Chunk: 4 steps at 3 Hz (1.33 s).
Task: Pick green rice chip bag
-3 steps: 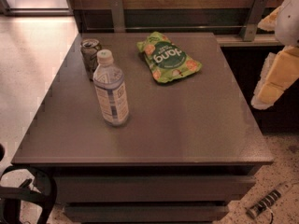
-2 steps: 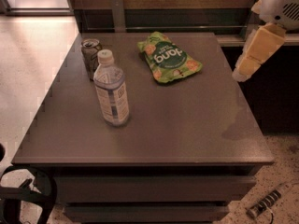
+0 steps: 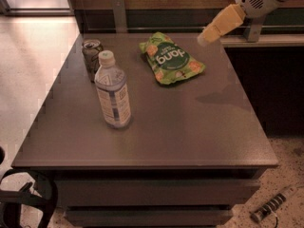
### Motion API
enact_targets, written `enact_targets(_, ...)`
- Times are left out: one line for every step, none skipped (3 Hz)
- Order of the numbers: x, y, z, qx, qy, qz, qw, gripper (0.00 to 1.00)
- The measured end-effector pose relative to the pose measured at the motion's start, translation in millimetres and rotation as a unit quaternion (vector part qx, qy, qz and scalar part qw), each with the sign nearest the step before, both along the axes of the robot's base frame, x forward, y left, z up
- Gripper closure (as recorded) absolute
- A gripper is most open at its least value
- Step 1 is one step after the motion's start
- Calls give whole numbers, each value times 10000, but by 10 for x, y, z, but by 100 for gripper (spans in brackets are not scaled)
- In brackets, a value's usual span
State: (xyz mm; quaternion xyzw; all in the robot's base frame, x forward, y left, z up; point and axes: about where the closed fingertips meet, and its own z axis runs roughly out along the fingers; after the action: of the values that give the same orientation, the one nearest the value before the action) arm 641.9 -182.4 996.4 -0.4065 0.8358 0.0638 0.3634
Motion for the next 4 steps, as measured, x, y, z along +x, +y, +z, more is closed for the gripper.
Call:
enact_targets(333,312,-135,814,-112,-11,9966,0)
enact_targets(631,661,-319,1343,-61,137,9908,0)
enact_targets(632,669,-325,1341,-56,138,9909,0)
enact_targets(811,923,-680,1482,183,-34,9888,0)
